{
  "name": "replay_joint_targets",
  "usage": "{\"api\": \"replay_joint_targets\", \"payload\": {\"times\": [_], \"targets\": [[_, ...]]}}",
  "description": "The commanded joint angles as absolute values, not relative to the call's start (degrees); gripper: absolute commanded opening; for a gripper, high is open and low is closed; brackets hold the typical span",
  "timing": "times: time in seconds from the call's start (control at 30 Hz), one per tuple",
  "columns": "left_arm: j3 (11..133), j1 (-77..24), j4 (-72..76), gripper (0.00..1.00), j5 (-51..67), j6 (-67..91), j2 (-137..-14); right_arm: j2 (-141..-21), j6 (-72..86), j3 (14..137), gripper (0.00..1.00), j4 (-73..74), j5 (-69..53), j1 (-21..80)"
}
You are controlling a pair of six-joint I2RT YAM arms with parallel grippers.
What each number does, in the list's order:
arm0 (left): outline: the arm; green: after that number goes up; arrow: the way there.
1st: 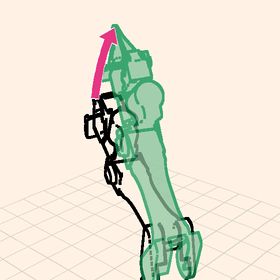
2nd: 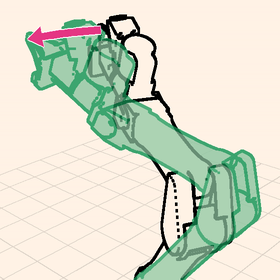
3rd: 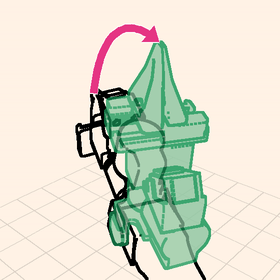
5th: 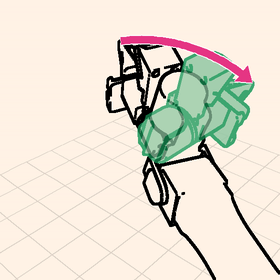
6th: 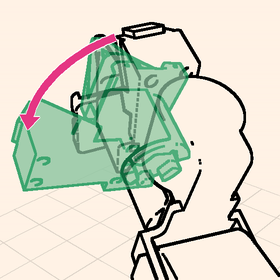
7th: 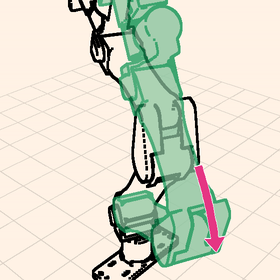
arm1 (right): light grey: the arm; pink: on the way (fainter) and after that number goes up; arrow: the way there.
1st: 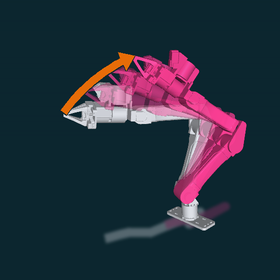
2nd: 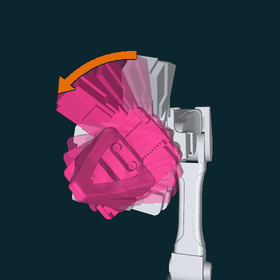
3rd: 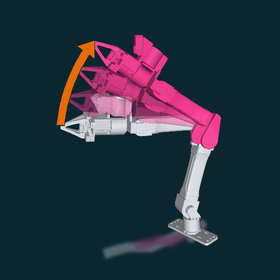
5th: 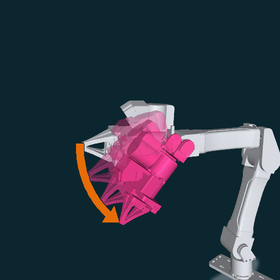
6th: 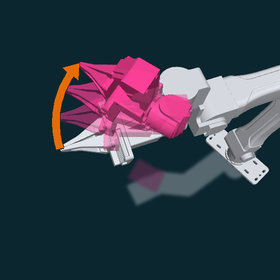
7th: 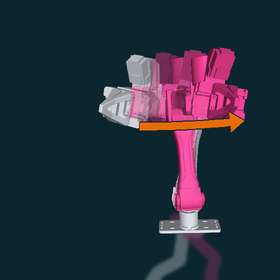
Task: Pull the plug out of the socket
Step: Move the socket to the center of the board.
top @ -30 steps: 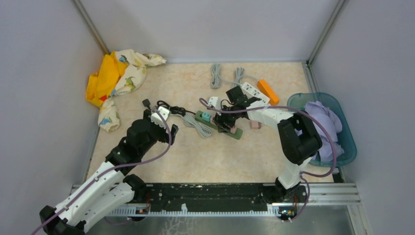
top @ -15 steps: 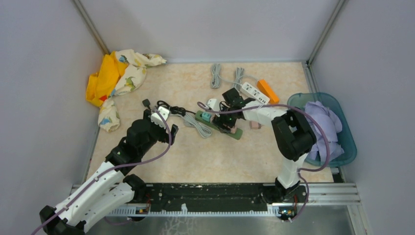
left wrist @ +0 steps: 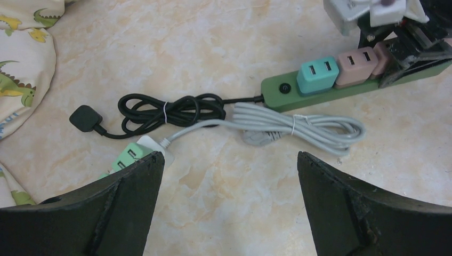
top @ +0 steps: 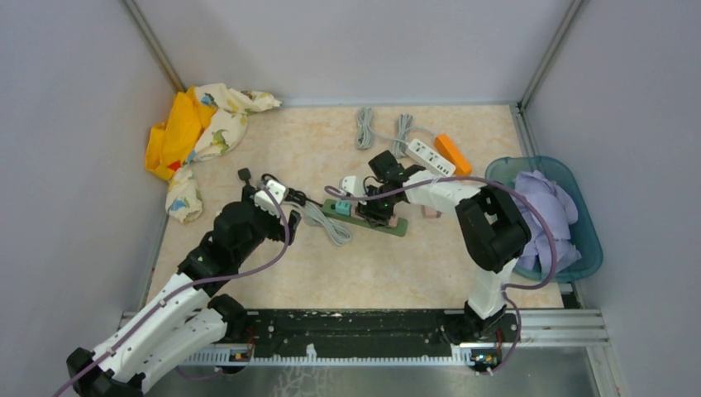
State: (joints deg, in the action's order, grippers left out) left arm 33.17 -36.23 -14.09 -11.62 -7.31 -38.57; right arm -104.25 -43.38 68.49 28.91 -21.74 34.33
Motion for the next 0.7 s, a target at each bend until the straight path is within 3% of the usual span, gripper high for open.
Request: {"api": "replay_joint_targets", "payload": {"times": [0.0,0.33,0.67], "targets": [[33.92,-35.97,-14.15,1.00,-11.86,-7.06,-37.97,-103.37,-49.28,69.49,0.27,36.11,-28.25,40.45],[33.85,-35.95,-14.11,1.00,-10.91,-7.11,-37.79,-102.40,-55.88,70.57,0.27,43.60,-32.73,41.75],[33.58,-35.95,-13.67,1.00,-9.94,-7.28,-37.23,-103.29,-60.35,69.99,0.29,45.87,-25.67,45.11]]}}
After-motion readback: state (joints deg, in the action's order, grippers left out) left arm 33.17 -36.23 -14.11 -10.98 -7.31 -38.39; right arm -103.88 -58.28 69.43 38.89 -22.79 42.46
